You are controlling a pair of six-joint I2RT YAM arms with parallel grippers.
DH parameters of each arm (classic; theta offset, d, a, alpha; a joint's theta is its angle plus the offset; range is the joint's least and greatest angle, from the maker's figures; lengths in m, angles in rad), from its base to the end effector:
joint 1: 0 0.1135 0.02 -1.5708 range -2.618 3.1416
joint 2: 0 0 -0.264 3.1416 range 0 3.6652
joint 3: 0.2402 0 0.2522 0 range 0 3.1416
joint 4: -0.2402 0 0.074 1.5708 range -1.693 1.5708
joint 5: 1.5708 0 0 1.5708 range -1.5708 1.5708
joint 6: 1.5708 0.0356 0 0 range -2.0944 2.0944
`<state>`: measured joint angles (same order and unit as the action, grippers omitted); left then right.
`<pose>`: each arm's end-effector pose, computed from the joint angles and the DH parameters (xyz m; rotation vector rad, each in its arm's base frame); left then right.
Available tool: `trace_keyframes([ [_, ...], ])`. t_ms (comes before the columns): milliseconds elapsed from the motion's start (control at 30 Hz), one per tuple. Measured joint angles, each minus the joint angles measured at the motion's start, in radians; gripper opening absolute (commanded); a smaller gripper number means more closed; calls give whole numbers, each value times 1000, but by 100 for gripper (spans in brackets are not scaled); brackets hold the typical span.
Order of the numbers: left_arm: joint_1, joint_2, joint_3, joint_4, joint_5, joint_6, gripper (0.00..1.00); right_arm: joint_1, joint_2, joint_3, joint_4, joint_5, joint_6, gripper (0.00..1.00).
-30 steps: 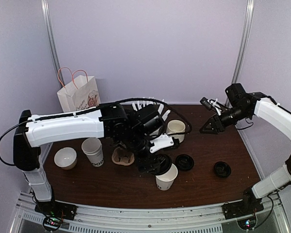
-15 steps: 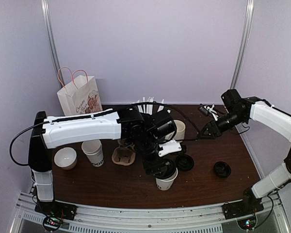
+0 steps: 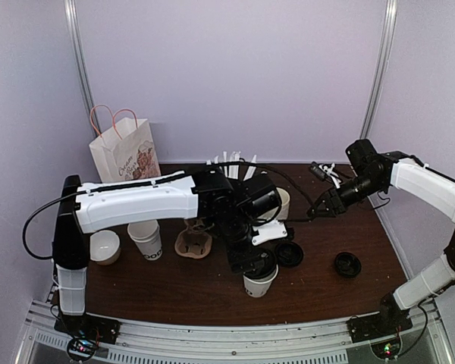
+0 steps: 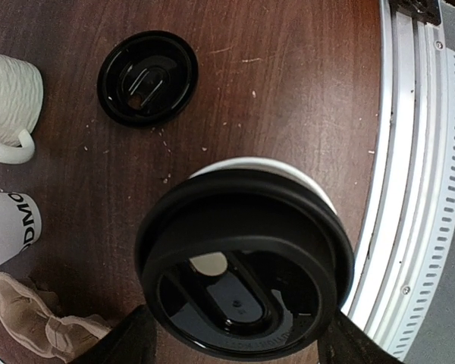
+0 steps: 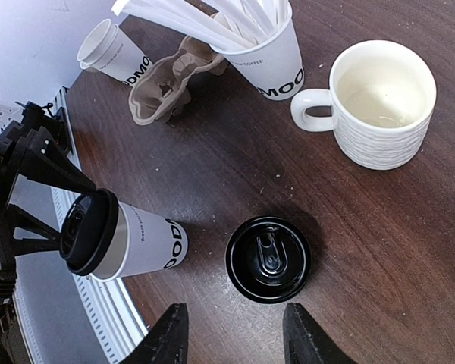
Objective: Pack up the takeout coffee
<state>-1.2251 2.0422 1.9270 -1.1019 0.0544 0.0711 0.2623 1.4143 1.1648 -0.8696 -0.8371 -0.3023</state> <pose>0.1432 -0.4034 0.2774 1.7343 2.2674 -0.3434 0.2575 0.0965 0.2839 -0.9315 2.3044 1.0883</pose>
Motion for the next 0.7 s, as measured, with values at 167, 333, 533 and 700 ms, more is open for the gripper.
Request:
trace_keyframes([
  [167,0,10,8,-2,-2,2,73,0,0,-4,2,0,0,46],
  [333,-3,27,18,-3,2,2,73,0,0,-11,4,0,0,46],
  [533,-10,39,26,-3,2,3,76,0,0,-11,6,0,0,46],
  [700,-21,40,27,-7,1,13,82,0,0,-12,6,0,0,46],
])
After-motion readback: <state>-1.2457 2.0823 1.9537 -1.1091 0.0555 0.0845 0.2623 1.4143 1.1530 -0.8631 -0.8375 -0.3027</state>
